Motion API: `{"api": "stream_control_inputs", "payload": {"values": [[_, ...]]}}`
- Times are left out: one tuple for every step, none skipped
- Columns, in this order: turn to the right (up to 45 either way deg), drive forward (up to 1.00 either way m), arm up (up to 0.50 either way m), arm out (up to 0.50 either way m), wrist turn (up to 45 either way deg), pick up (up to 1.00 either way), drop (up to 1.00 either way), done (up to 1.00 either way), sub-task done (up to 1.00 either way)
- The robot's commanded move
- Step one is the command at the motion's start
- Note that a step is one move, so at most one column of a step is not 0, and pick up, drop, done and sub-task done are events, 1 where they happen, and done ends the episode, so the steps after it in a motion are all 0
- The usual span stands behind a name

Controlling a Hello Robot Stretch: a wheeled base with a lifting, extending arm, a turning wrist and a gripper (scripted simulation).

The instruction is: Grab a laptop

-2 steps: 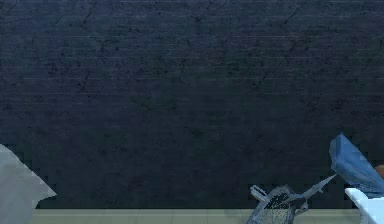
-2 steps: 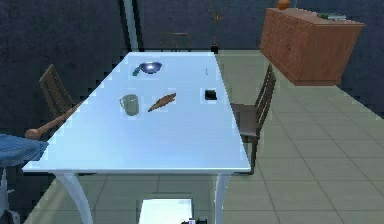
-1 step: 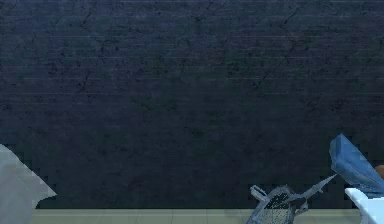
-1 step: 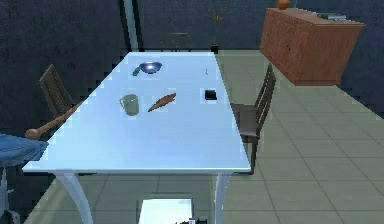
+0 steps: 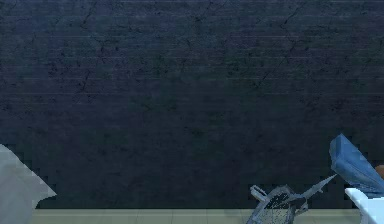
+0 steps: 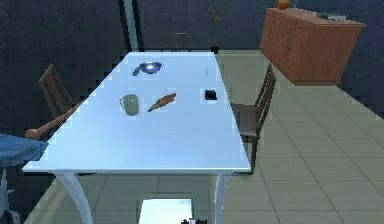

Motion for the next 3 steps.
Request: {"api": "stream_control_inputs", "payload": {"values": [[0.0,0.0,0.0,0.0,45.0,0.0,0.0,0.0,0.0],[0.0,0.0,0.0,0.0,33.0,0.0,0.0,0.0,0.0],[0.0,0.0,-0.3,0.0,0.0,0.0,0.0,0.0,0.0]]}}
